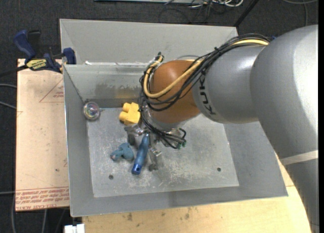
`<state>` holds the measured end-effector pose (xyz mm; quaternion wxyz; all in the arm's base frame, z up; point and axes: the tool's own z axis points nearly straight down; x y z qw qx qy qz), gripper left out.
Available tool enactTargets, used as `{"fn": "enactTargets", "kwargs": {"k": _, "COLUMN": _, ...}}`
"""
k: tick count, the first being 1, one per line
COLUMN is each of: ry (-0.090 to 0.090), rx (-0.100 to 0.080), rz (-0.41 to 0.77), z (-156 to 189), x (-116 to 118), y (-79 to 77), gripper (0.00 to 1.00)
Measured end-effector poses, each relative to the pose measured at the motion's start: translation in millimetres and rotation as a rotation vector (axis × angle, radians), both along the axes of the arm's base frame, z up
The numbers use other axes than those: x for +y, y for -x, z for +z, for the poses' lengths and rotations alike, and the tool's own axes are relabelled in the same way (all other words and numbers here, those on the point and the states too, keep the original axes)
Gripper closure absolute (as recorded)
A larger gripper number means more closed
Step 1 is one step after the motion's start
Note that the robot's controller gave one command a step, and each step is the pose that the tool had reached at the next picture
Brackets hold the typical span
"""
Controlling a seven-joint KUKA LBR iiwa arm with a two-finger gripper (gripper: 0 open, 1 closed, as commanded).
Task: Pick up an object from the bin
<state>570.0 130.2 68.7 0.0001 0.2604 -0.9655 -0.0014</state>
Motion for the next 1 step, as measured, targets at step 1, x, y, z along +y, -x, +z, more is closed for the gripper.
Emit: {"fn": "enactTargets", "kwargs": {"k": 1, "ry": -0.001, "rx": -0.002, "rz": 0.000, "z": 0.7, "x": 0.3, "y": -0.5, "gripper": 1.00}}
